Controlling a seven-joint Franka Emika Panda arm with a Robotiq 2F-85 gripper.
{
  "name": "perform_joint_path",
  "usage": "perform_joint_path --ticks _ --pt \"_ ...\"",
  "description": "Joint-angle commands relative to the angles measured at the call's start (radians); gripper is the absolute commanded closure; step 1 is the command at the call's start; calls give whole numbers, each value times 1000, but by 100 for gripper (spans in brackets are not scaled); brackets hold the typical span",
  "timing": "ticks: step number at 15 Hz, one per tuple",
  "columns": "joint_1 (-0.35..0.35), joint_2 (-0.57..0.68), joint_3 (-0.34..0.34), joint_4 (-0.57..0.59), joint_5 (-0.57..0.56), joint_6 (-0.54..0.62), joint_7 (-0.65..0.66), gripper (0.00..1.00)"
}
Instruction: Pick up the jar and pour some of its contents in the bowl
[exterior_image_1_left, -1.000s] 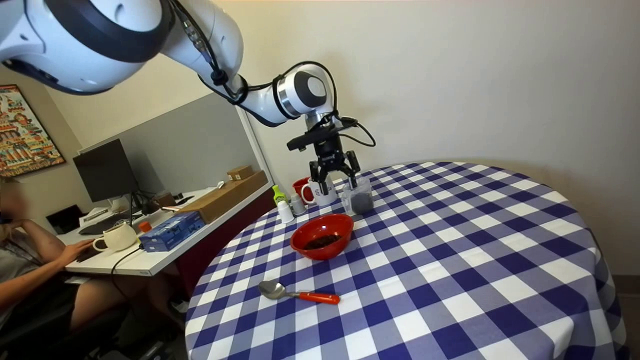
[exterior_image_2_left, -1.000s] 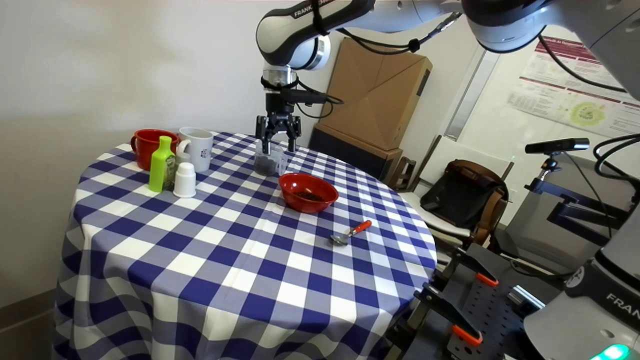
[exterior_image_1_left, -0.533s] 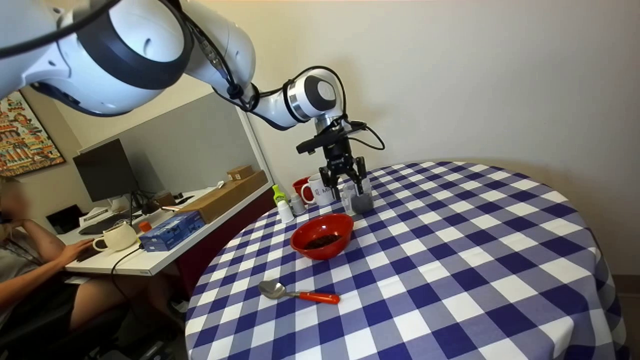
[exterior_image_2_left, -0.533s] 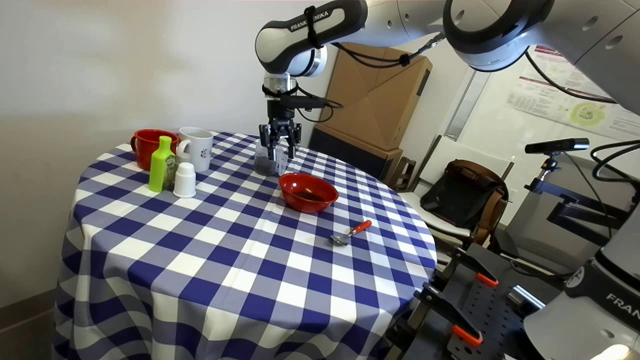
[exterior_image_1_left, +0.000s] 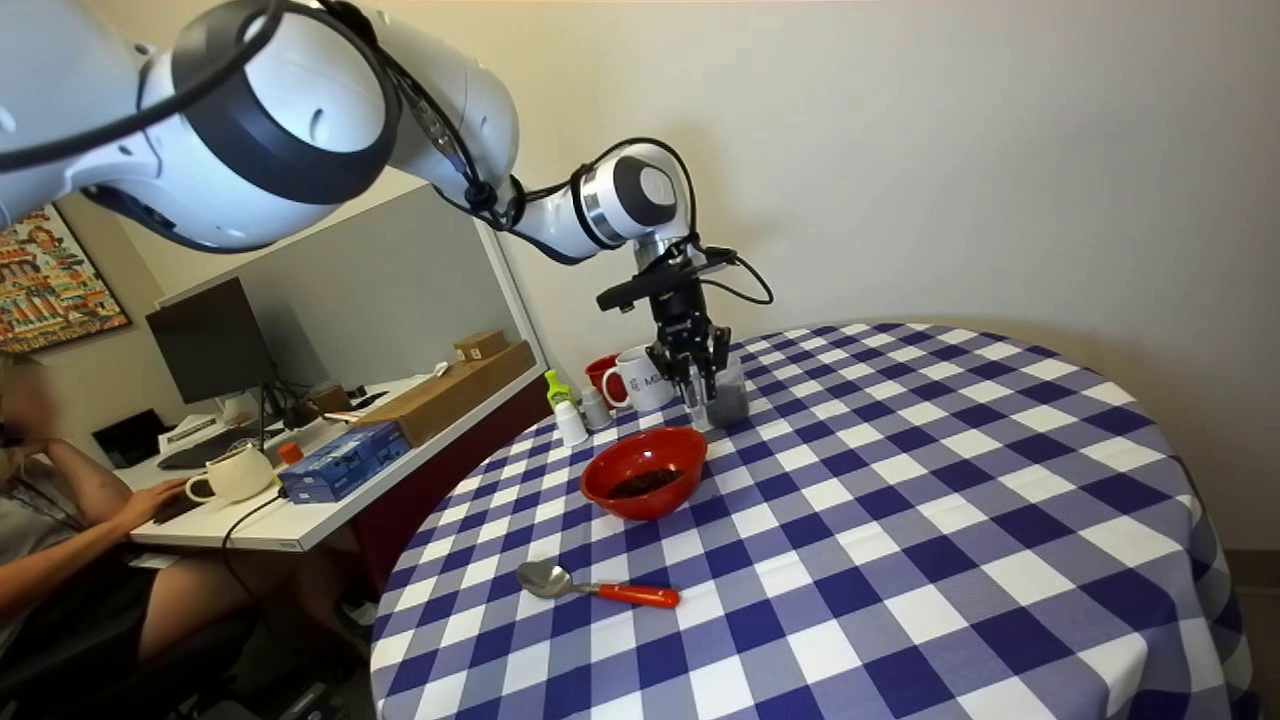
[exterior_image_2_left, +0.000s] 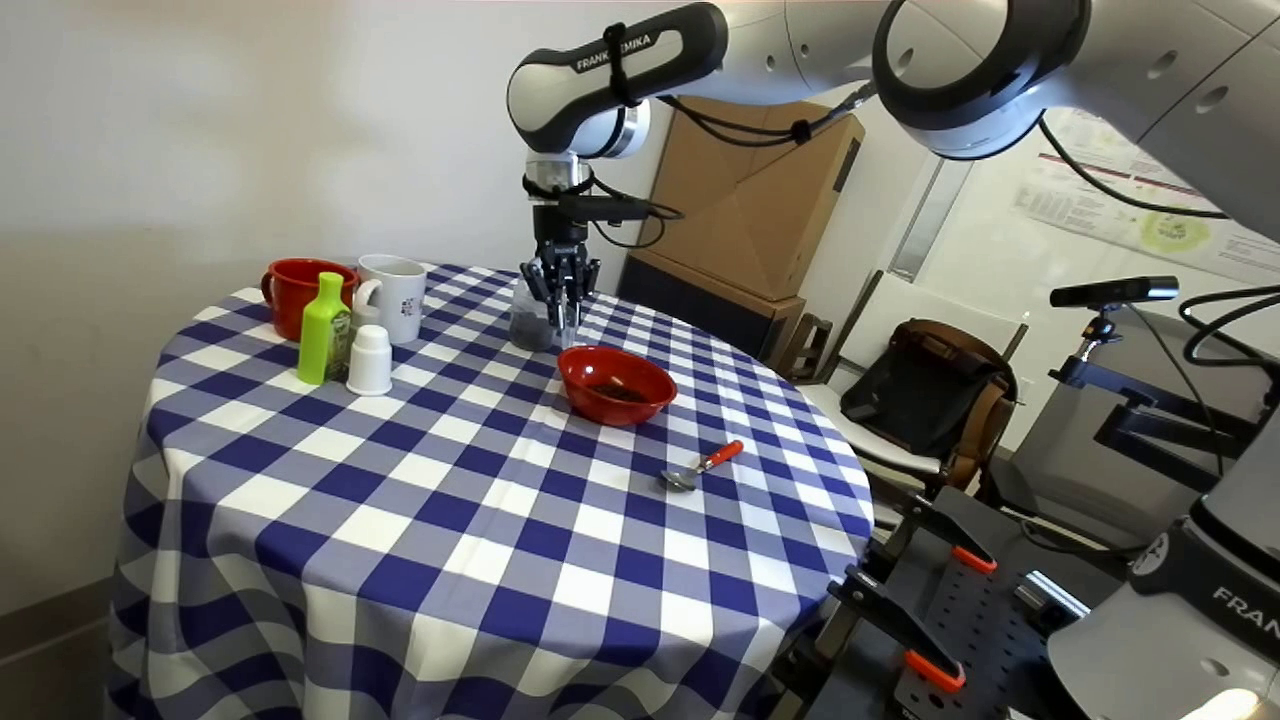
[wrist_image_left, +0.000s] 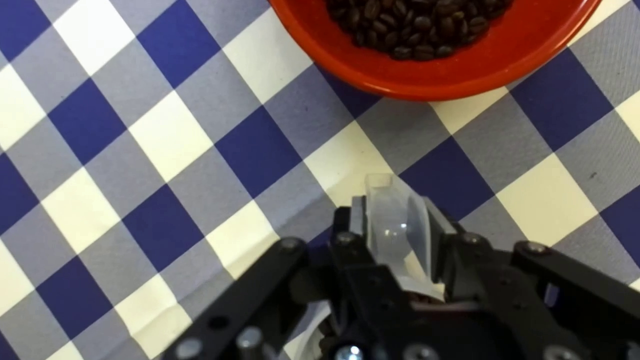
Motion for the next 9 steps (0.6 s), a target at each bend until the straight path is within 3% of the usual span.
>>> perform_joint_path --ticks 1,4,9 --pt "1 -4 1 27 -1 -34 -10 91" --pt "4 -37 -2 7 -25 -41 -59 91" --pt "23 -154 -29 -49 -176 -100 -266 91"
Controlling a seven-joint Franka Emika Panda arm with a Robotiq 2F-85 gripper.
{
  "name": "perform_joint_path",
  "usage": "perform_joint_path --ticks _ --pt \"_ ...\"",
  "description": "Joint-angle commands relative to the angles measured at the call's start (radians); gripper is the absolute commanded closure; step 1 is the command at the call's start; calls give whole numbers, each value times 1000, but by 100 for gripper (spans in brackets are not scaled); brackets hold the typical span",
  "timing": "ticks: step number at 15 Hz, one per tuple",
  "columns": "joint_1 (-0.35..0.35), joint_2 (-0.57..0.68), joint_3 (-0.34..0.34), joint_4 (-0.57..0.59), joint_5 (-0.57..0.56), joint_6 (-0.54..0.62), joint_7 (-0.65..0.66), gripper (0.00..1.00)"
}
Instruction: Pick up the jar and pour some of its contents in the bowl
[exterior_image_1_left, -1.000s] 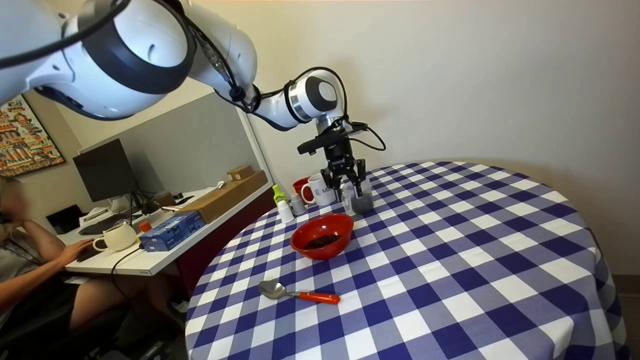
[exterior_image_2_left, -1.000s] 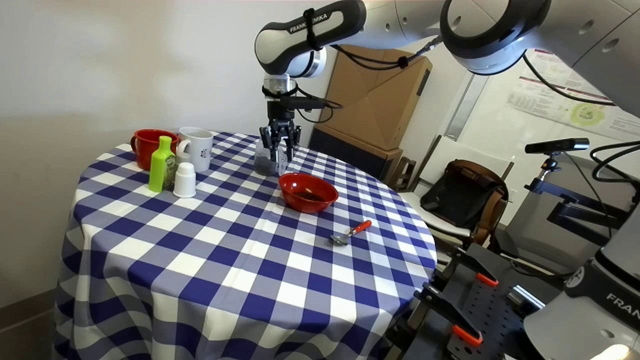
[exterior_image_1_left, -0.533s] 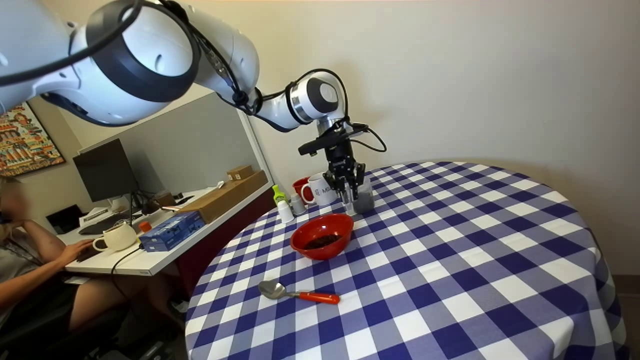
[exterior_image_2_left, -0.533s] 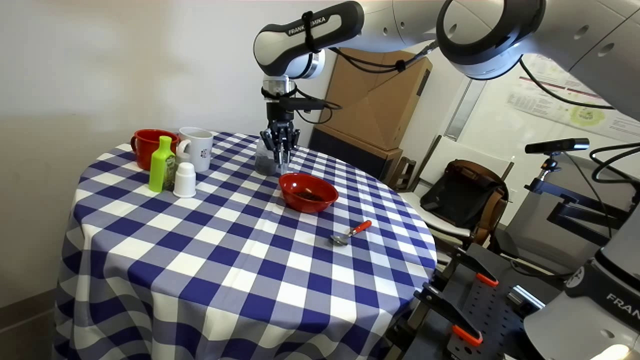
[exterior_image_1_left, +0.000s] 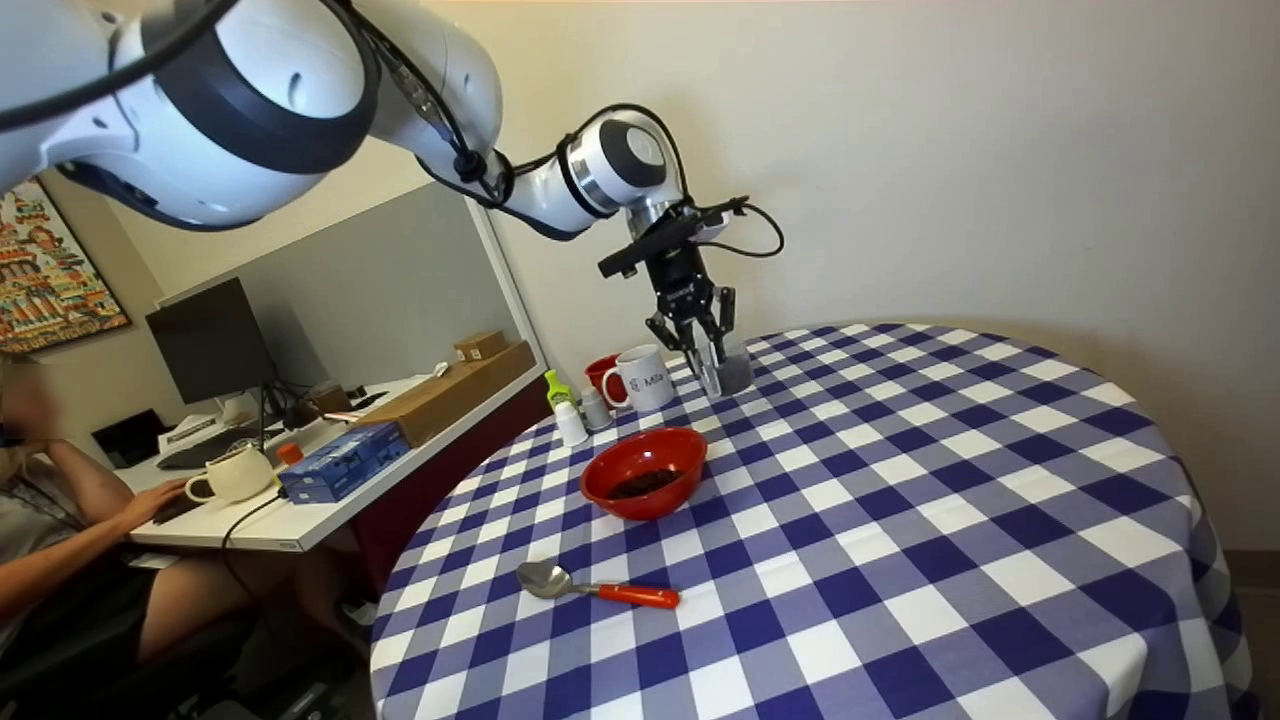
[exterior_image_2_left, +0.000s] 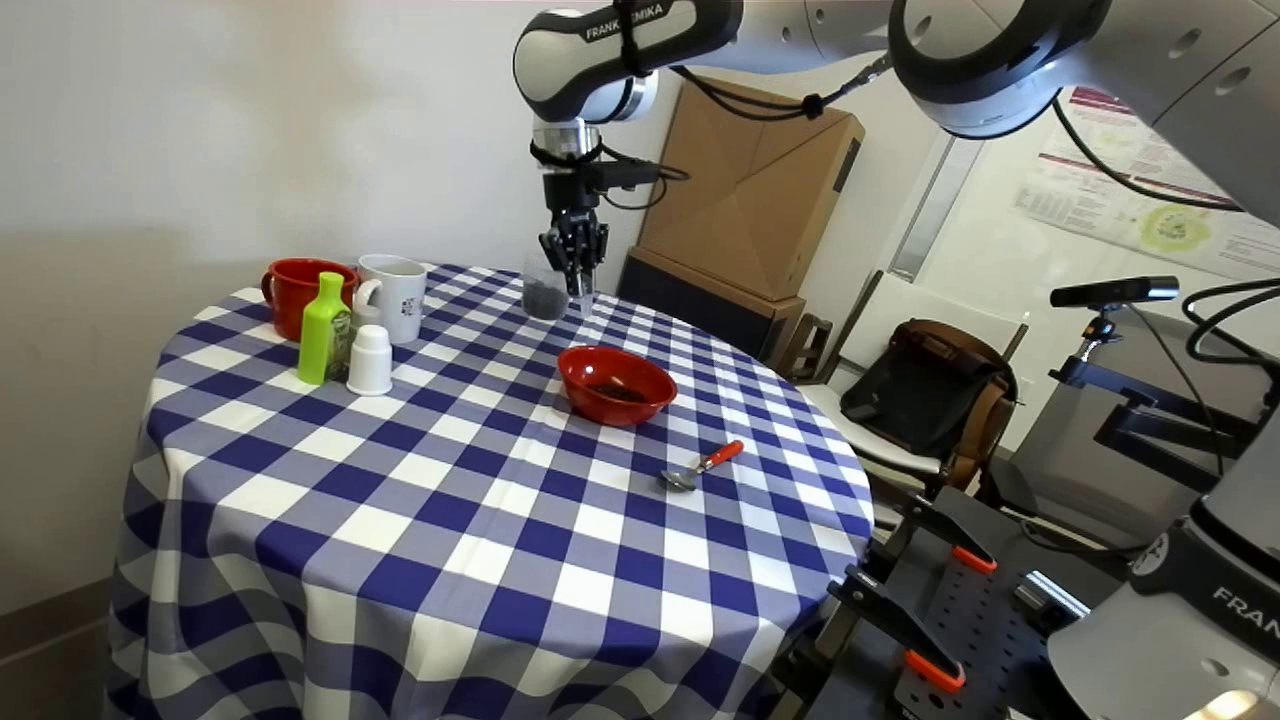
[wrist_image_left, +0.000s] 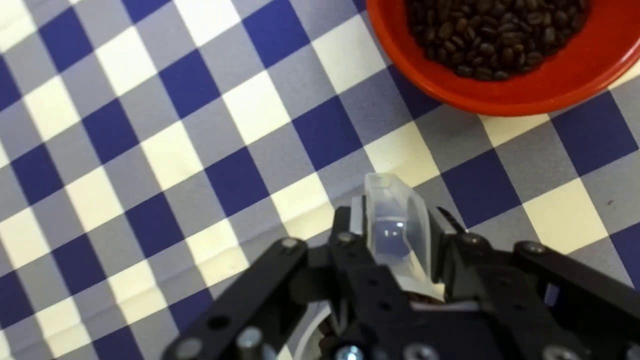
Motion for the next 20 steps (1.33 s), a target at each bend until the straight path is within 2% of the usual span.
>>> perform_joint_path --ticks 1,4,9,13,20 --pt "15 -118 -19 -68 -97 -52 -164 91" --pt "23 -201 -8 -149 -156 -58 -291 91" --pt "68 -320 2 -399 -256 -14 -403 91" --pt "115 -379 16 -593 -373 10 -432 91" --pt "159 -543 65 -933 -690 19 -413 91"
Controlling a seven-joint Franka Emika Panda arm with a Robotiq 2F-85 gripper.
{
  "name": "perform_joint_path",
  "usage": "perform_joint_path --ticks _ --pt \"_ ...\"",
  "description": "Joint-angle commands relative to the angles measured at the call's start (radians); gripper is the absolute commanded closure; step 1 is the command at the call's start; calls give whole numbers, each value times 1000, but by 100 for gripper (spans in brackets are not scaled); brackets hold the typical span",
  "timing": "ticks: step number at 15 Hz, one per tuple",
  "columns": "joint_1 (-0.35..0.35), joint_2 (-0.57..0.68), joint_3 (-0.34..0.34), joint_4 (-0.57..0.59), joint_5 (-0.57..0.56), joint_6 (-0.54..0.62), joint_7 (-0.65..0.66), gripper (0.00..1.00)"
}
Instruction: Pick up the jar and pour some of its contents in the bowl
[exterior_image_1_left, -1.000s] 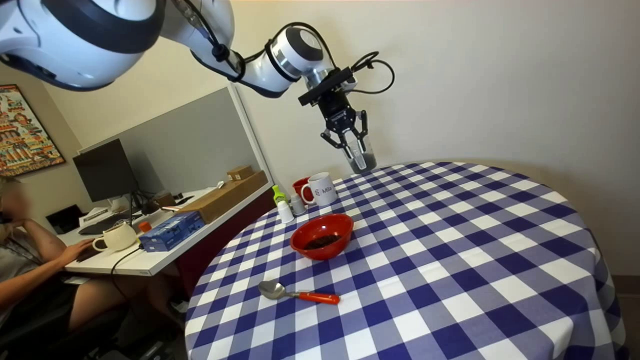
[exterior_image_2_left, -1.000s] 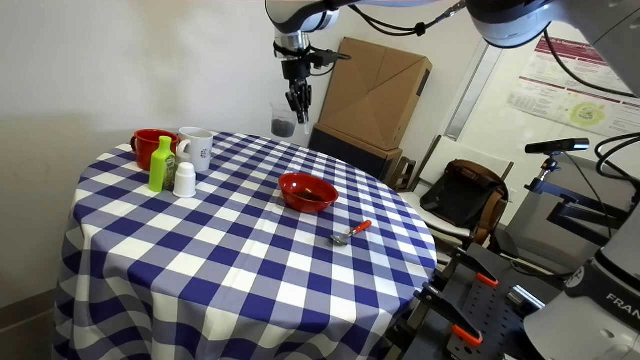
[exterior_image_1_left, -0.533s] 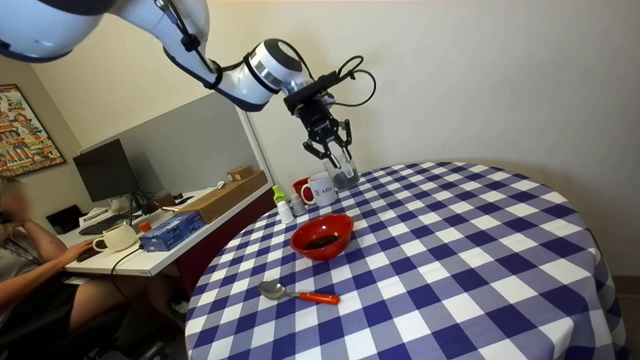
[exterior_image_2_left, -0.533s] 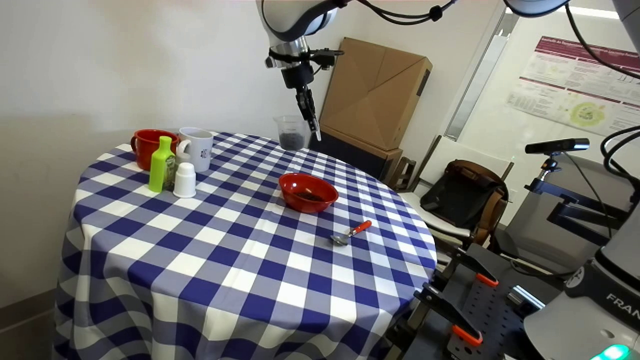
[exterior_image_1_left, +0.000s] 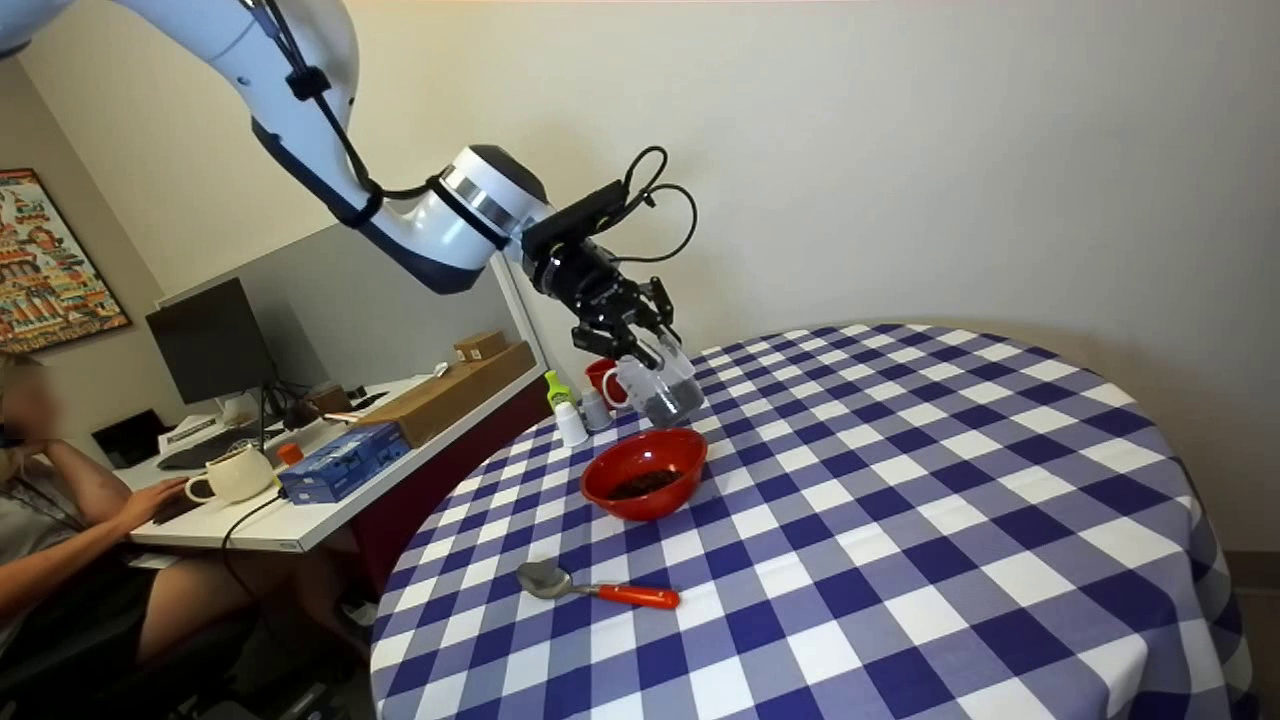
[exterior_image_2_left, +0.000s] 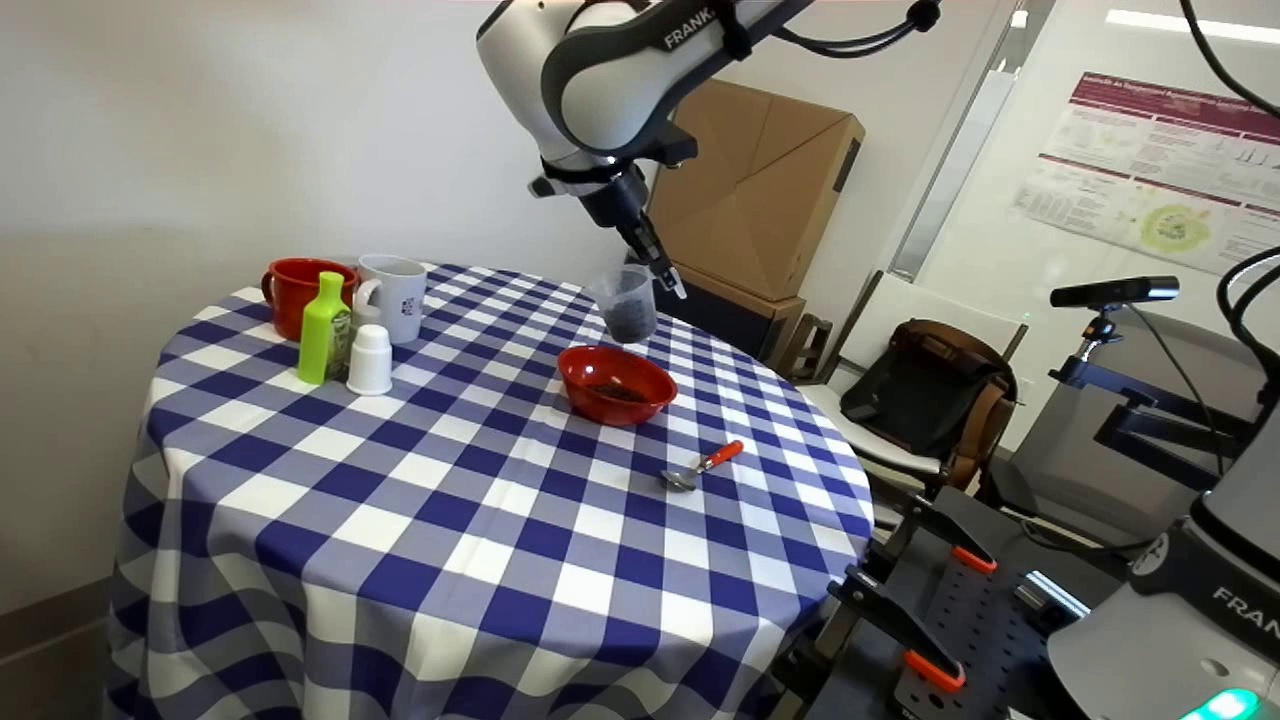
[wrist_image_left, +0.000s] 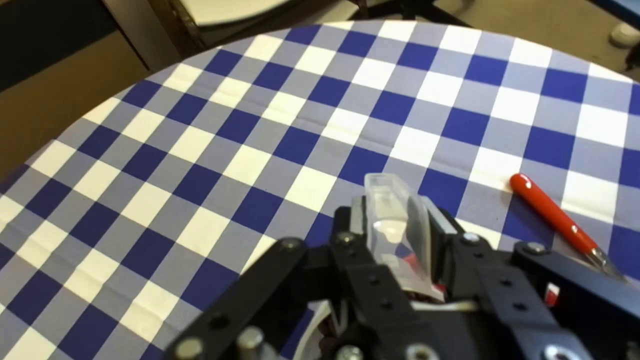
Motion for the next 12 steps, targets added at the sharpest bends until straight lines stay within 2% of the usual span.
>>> perform_joint_path --ticks 1,5,12 --pt "12 -140 36 -243 -157 24 5 91" --pt "20 -190 85 -413 -329 13 29 92" --pt "58 -158 109 -510 -666 -62 170 92"
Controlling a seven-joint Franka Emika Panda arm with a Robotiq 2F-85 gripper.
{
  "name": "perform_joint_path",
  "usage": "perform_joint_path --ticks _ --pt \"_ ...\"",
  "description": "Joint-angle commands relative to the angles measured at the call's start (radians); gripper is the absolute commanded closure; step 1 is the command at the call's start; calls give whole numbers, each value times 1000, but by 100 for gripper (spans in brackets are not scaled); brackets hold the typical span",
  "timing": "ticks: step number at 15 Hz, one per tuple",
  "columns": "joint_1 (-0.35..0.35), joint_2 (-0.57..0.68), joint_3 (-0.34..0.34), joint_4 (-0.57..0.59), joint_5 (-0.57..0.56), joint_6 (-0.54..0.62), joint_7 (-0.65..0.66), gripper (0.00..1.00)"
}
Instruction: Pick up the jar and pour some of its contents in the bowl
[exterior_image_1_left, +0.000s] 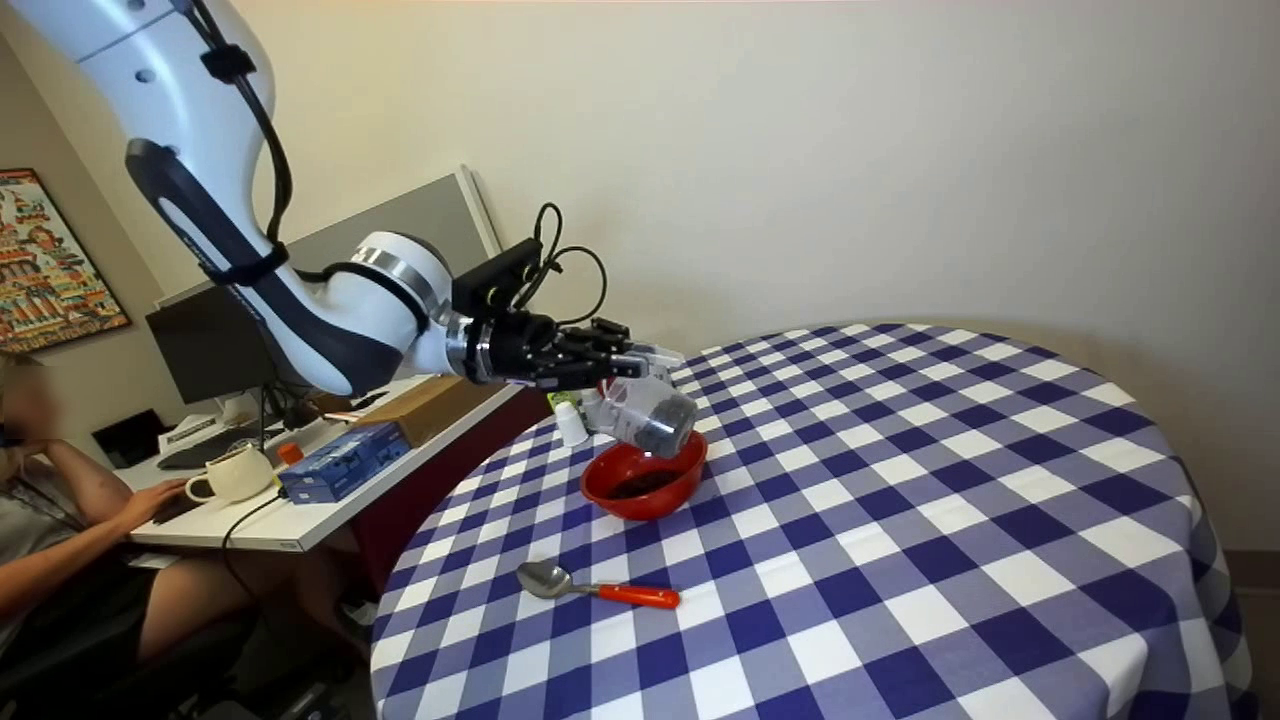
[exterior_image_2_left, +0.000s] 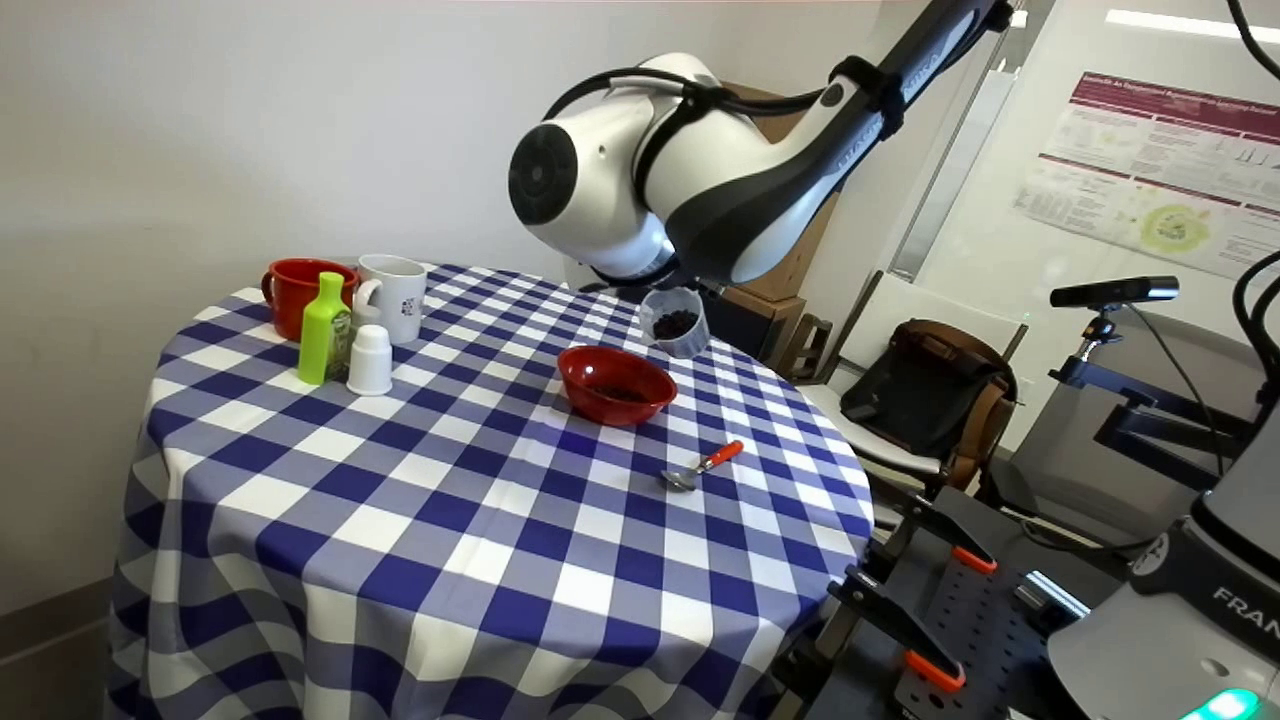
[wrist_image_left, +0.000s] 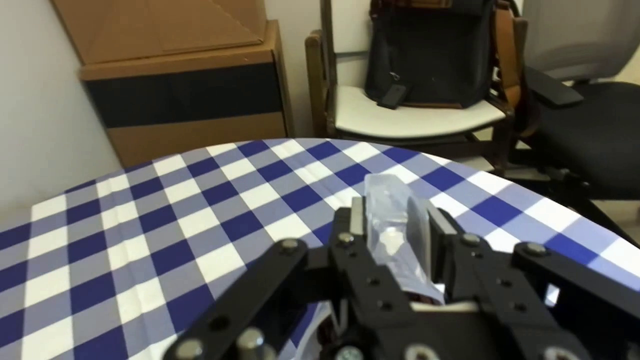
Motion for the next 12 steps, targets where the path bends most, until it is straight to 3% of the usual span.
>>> perform_joint_path --ticks 1,12 --pt "20 -5 9 -45 -145 -51 73 92" --pt "51 90 25 -68 -362 -199 103 92"
